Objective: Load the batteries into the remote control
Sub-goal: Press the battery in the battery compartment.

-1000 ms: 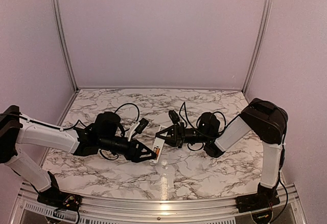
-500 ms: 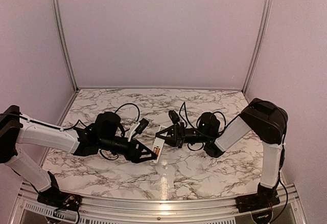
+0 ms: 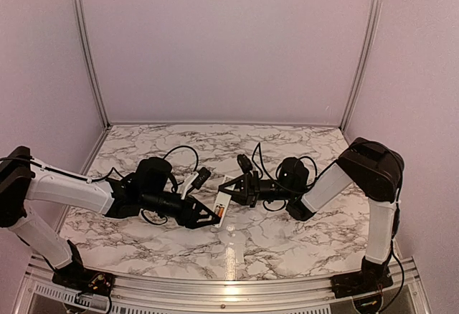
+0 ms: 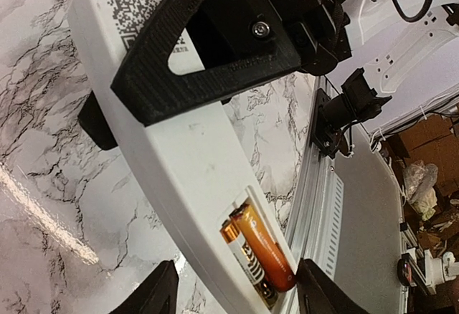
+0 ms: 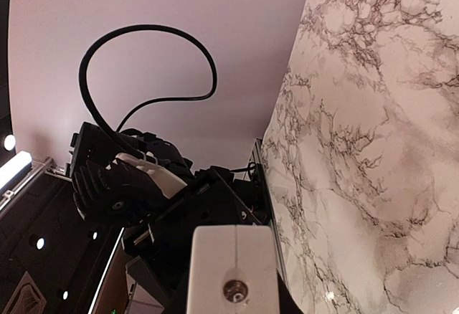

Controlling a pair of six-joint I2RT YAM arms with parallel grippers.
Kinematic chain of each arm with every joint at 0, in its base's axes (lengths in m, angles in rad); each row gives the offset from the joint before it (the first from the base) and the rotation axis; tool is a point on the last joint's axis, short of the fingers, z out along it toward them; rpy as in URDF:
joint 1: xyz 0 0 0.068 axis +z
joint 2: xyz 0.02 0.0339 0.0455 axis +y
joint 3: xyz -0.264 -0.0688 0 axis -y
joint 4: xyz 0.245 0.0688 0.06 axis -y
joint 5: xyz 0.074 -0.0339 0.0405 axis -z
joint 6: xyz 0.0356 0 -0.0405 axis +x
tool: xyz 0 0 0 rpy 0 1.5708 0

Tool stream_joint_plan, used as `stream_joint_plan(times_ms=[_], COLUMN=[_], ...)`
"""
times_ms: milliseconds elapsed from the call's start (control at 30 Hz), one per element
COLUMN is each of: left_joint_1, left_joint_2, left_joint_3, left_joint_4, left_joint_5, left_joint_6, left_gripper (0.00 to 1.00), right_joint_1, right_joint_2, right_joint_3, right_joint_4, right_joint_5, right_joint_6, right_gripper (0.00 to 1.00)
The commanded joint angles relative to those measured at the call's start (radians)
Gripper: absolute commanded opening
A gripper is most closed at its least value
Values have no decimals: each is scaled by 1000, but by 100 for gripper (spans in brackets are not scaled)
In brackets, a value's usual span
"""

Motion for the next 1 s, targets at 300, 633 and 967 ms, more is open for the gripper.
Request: stream_joint_plan(times_ms=[300,633,967], left_joint_1=[8,17,29], left_joint_2=[60,75,92], left_joint_3=[53,88,105], left_joint_4=[-59,-74,-140], left_joint_5=[-16,-16,-65], left_joint_6=[-5,-74,-58], left_gripper=[40,52,28], right_joint_1=[15,15,15], right_joint_2=[-20,-64,-76], right_joint_3=[22,20,14], right_joint_4=[71,-16,-32], right_joint_5=[-8,0,6], right_joint_6=[3,-87,-96], right_gripper=[0,0,0])
